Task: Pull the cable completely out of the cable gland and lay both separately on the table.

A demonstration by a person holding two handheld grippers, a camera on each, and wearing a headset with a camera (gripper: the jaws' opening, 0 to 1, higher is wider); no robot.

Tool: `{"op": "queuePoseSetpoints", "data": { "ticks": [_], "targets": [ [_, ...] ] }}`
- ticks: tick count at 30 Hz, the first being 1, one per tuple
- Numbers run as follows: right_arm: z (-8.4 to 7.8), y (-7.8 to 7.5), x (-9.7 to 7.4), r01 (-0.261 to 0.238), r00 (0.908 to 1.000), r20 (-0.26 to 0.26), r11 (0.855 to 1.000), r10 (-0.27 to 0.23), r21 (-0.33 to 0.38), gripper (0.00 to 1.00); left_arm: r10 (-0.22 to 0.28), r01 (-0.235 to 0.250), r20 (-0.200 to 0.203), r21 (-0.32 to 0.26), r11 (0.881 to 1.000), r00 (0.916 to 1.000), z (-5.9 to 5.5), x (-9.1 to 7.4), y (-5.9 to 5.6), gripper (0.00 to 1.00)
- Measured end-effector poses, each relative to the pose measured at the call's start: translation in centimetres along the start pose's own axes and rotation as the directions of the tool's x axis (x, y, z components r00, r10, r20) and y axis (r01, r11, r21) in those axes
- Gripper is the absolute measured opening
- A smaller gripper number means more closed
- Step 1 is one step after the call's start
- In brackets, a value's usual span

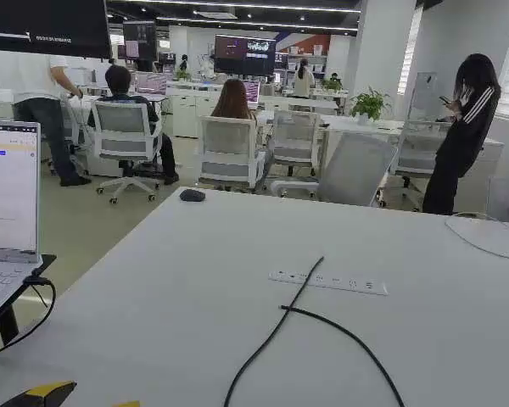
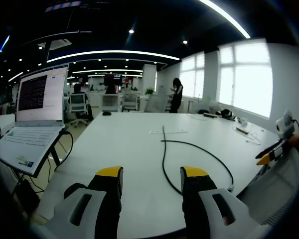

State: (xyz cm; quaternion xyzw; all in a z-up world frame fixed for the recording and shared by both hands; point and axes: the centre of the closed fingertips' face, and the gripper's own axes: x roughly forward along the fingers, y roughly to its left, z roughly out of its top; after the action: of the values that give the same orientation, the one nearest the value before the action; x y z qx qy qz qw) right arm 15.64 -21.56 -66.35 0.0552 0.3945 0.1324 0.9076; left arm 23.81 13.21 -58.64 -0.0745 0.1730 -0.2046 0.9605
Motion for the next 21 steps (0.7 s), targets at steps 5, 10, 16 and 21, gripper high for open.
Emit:
{"op": "queuePoseSetpoints", "data": {
  "ticks": [5,10,16,21],
  "targets": [
    [-0.18,-0.01,-0.04,0.006,1.0000,-0.008,1.000,-0.005,0.005,0.66,-0.002,0.002,0.006,-0.003,1.000,1.0000,0.08,0.03,0.05,0.47],
    [-0.25,0.03,0.00,0.003,0.9999,-0.015,1.000,-0.003,0.003,0.66,-0.008,0.008,-0.001,-0.008,1.000,1.0000,-0.05,0.01,-0.01,0.46],
    [-0.22,-0.02,0.04,0.002,0.9999,-0.014,1.000,-0.002,0.009,0.66,-0.010,0.010,-0.002,-0.004,1.000,0.9999,-0.06,0.03,-0.03,0.44],
    [-0.18,-0.03,0.02,0.002,0.9999,-0.010,1.000,-0.002,0.015,0.66,-0.014,0.014,0.000,0.000,1.000,0.9999,-0.01,0.07,-0.04,0.43]
  ]
}}
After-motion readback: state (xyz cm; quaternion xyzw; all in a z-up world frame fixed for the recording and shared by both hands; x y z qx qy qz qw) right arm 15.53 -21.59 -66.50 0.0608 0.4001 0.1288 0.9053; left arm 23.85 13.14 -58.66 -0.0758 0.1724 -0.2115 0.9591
